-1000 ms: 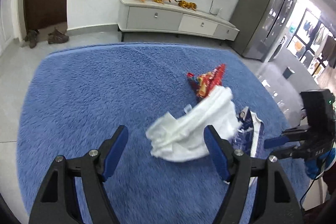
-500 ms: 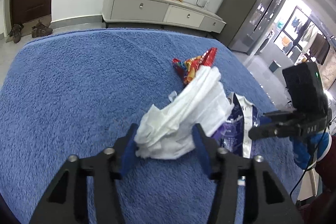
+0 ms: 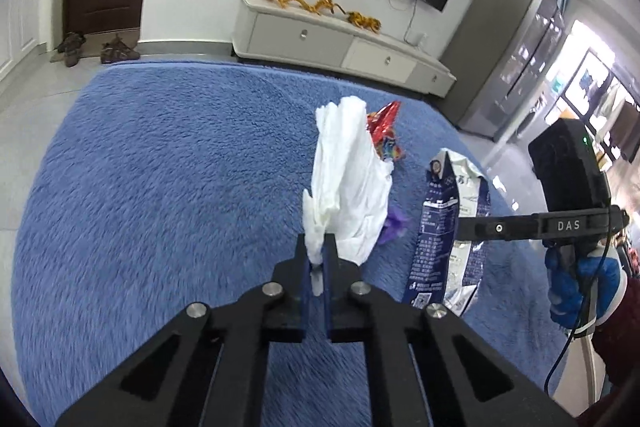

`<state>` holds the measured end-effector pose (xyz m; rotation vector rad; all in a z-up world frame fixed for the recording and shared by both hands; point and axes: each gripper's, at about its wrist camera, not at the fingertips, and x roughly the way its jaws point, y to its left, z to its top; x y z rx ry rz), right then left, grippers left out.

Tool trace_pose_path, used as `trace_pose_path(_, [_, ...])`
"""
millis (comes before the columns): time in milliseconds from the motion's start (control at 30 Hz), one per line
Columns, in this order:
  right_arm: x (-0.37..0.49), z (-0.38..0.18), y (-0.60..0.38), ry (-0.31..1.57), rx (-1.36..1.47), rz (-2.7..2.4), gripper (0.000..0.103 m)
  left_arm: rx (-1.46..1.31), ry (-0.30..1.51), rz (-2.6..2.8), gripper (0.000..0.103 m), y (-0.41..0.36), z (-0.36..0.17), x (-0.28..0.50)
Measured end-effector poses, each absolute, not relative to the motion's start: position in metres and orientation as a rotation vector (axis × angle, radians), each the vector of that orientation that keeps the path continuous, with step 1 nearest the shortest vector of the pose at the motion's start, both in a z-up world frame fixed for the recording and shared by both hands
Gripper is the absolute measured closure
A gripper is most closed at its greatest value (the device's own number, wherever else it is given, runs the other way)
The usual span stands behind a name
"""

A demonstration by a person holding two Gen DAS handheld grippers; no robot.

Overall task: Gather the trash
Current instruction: 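Carry the white tissue and blue-white wrapper over the trash bin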

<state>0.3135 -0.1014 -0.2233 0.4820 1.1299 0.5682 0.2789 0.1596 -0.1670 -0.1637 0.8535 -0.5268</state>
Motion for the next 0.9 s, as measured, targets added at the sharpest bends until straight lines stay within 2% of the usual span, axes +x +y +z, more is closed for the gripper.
trace_pose_path(233, [0.277,-0.183,-0.127,1.048,0.434,0.545,0.089,-0.182,0.816,-0.513,0.098,0.156,-0.141,0.225])
trace_pose_path(467, [0.228,-0.133,-0.203,0.900,0.461,0.460,0.089,-0.104,0.775,-0.572,0.098,0.104,-0.097,0.180])
trace_pose_path(667, [0.171,-0.102,-0.313,0.779,0.474,0.274,0.089,-0.014,0.788,-0.713,0.099,0.002,-0.082,0.165])
trace_pose_path(900, [0.099,-0.113,-0.430,0.736,0.416,-0.033,0.089,0.119,0.863,-0.855,0.098,-0.146,-0.095,0.161])
